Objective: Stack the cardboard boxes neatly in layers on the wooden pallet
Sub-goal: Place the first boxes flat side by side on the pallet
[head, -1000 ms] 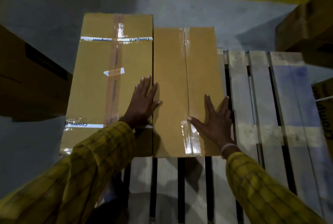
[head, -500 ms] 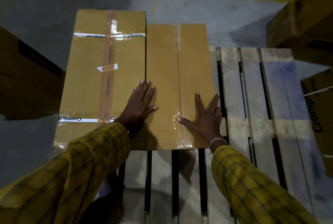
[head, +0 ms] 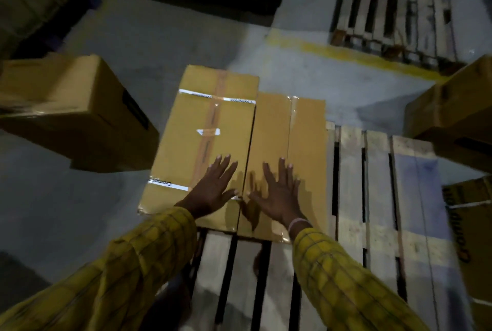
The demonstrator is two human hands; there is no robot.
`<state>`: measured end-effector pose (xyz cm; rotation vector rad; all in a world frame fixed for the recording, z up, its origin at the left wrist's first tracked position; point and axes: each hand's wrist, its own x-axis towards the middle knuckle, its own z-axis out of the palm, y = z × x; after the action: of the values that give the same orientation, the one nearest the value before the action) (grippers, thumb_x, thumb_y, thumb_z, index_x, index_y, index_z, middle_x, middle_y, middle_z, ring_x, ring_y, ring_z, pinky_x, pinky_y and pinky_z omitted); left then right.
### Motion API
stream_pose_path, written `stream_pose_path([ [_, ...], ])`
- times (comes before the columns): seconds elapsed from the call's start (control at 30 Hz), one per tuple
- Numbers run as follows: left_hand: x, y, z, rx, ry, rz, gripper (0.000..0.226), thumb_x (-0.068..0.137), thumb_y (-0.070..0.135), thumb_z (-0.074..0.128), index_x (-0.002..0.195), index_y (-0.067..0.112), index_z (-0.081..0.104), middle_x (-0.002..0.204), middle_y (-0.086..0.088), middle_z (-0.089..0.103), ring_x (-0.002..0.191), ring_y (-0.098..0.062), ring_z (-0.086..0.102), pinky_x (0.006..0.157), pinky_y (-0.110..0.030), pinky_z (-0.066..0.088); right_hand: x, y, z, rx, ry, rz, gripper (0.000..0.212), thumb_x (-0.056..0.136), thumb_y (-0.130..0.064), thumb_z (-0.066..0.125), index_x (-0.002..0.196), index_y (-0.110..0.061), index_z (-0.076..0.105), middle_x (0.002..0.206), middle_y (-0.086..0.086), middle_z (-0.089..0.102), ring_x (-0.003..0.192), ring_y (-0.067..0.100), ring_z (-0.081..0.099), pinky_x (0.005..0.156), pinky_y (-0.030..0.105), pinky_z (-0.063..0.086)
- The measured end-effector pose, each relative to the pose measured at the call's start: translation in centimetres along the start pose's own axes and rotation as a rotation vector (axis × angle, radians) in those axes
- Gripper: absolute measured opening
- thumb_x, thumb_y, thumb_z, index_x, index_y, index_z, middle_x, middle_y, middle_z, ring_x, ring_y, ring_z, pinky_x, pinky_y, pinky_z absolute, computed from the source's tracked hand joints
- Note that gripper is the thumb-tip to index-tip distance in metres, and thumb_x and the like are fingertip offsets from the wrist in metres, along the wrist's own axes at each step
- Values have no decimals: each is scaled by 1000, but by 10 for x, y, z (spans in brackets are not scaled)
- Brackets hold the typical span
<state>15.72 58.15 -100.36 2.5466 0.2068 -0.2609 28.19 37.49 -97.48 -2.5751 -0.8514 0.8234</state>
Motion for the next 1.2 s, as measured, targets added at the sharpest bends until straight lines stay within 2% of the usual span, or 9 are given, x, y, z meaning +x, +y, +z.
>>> stream_pose_path([
  [0.23, -101, -17, -106, -180, 288, -276, 93, 95, 81, 24, 164, 20, 14, 173, -8, -2, 159, -30, -6, 126, -59, 12, -4, -142, -42, 32, -51, -291, 96, 91, -71, 56, 164, -41, 1, 165, -1, -35, 155, 29, -27, 126, 59, -2],
  [0.33, -124, -46, -158, -241, 404, -407, 97, 92, 83, 25, 164, 21, 8, 171, -4, -11, 157, -24, -15, 127, -45, -1, 22, -208, -51, 21, -63, -402, 95, 92, -70, 58, 164, -41, 3, 166, -3, -33, 156, 27, -25, 126, 56, -2],
  [0.47, -138, -110, -212, -300, 499, -541, 81, 103, 49, 47, 166, 22, 4, 171, -2, -15, 156, -20, -20, 129, -47, -3, 74, -302, -43, 18, -90, -509, 93, 94, -66, 57, 164, -40, 2, 169, -1, -27, 156, 28, -23, 127, 56, 3],
  [0.53, -137, -150, -233, -300, 518, -585, 79, 105, 45, 48, 166, 21, 4, 171, -2, -14, 156, -21, -19, 128, -48, -3, 103, -348, -33, 32, -96, -537, 90, 96, -65, 55, 164, -40, 2, 170, -1, -26, 157, 28, -22, 128, 54, 2],
  [0.8, -114, -303, -315, -177, 521, -681, 81, 105, 47, 48, 166, 18, 2, 172, -9, -13, 157, -30, -18, 126, -52, -8, 231, -489, 25, 97, -145, -461, 80, 100, -62, 49, 165, -39, 7, 170, -1, -25, 157, 29, -21, 128, 51, 5],
  [1.0, -104, -399, -352, -173, 502, -979, 90, 101, 61, 46, 165, 23, -5, 171, -13, -17, 156, -35, -19, 122, -64, -10, 296, -528, 58, 113, -111, -299, 86, 100, -56, 54, 165, -36, 1, 164, 0, -40, 153, 35, -28, 127, 54, 11],
  [1.07, -103, -418, -353, -272, 490, -1058, 101, 94, 72, 49, 165, 26, -6, 172, -15, -5, 158, -38, -4, 122, -65, -5, 304, -528, 65, 148, -85, -276, 95, 98, -52, 61, 165, -35, -4, 159, -1, -48, 154, 38, -25, 127, 53, 15],
  [1.13, -102, -433, -353, -363, 511, -1098, 118, 77, 89, 53, 163, 25, 4, 164, -18, 29, 147, -44, 33, 120, -67, 20, 308, -526, 66, 281, -90, -206, 108, 93, -50, 70, 164, -36, -11, 156, 3, -50, 157, 37, -10, 125, 46, 23],
  [1.2, -100, -447, -349, -432, 578, -1099, 133, 55, 104, 50, 155, 21, 23, 146, -15, 51, 128, -42, 54, 108, -60, 44, 309, -522, 65, 389, -121, -151, 121, 88, -47, 77, 161, -37, -19, 162, 8, -41, 158, 35, 5, 122, 43, 28],
])
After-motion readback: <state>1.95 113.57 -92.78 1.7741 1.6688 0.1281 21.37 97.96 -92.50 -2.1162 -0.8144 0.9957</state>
